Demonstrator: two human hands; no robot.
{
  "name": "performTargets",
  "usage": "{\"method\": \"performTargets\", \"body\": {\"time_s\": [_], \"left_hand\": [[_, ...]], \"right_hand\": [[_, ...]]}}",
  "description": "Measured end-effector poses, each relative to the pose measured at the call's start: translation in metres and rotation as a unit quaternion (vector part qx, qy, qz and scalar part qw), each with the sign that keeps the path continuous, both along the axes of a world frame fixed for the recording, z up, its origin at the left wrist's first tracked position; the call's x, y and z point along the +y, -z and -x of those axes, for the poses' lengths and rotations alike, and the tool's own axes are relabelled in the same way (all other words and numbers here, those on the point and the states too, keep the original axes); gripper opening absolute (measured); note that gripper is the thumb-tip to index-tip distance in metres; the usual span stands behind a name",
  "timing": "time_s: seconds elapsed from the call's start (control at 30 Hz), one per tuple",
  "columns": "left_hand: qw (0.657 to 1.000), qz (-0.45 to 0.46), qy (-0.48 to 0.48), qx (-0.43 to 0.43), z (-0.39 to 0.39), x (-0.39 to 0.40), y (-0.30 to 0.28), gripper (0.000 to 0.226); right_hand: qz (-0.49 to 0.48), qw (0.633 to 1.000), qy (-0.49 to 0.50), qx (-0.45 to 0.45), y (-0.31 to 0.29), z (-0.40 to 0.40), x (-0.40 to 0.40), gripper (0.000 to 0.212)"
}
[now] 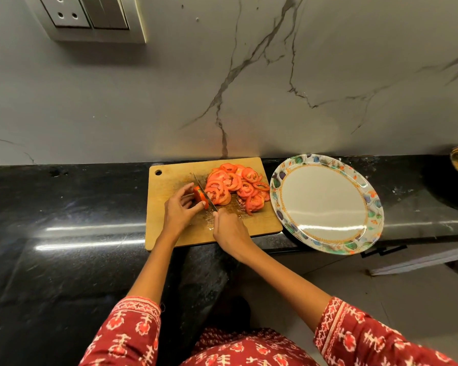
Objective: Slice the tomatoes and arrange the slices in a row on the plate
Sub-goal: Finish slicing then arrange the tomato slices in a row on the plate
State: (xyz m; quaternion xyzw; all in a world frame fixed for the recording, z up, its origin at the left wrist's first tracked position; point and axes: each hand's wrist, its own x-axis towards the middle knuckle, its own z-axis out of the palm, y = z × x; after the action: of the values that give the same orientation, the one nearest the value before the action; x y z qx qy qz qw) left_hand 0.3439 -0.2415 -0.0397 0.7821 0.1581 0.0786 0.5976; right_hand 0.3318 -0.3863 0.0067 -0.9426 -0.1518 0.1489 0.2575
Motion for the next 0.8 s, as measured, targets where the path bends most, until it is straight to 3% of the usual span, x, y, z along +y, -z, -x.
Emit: {"method": "performTargets", "body": {"time_s": [0.8], "left_hand": [[0.999, 0.042, -0.011, 0.006, 0.0000, -0.0054, -0.0037, 0.053]], "right_hand": [[0.012, 1.000, 0.014, 0.011, 0.0007, 0.0029, -0.0078, 0.036]]}}
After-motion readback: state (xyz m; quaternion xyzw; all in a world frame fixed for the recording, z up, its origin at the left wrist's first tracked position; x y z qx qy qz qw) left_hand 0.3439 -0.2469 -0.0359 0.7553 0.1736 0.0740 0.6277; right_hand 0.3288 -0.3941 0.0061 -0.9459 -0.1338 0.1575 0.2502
